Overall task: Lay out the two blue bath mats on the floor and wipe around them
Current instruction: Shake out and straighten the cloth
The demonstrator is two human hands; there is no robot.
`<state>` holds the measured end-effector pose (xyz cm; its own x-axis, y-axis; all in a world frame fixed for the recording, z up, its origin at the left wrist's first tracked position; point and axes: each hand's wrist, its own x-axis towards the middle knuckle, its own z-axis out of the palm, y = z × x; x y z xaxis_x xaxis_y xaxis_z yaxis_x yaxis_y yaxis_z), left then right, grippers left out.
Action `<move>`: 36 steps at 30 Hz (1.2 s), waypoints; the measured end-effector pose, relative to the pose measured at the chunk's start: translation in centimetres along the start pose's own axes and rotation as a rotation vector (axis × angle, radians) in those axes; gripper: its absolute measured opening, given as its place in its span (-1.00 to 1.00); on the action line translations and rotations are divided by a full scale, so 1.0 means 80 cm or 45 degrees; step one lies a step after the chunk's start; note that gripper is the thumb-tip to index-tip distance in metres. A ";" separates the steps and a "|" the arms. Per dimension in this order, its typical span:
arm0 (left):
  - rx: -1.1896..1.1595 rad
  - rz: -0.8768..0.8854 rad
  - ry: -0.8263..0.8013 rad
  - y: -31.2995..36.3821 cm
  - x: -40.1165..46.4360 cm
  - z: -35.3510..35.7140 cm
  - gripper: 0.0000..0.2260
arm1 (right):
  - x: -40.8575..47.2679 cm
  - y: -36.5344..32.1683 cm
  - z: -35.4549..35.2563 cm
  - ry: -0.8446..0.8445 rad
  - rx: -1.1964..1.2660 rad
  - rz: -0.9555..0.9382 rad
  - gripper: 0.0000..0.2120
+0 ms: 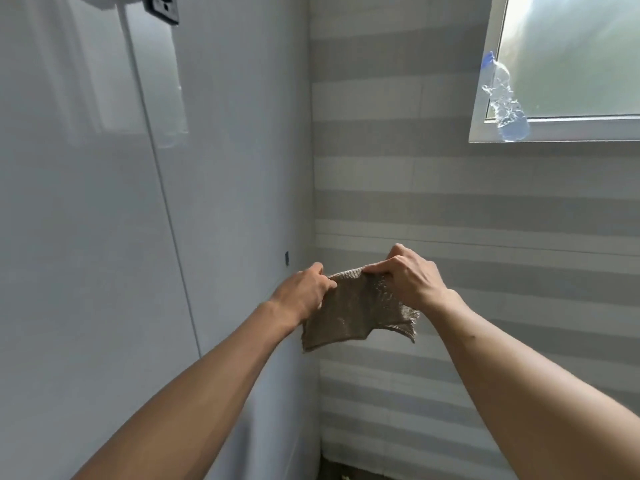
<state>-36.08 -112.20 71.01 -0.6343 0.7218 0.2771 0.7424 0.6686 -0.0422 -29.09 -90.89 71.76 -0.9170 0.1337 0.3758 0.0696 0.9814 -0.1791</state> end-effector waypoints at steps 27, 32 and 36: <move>0.796 -0.318 -0.530 -0.051 0.078 0.124 -0.75 | 0.175 -0.059 0.202 -0.382 0.342 -0.089 -0.66; 0.533 -0.259 -0.697 -0.031 0.066 0.152 -0.71 | 0.139 -0.019 0.189 -0.617 0.275 -0.072 -0.64; 0.386 -0.067 -0.631 0.004 0.086 0.175 -0.68 | 0.086 0.056 0.184 -0.567 0.222 0.171 -0.61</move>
<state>-43.22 -104.51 59.44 -0.7478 0.6353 -0.1927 0.6588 0.6744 -0.3334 -40.85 -87.58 60.16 -0.9858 0.1484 -0.0792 0.1671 0.9166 -0.3632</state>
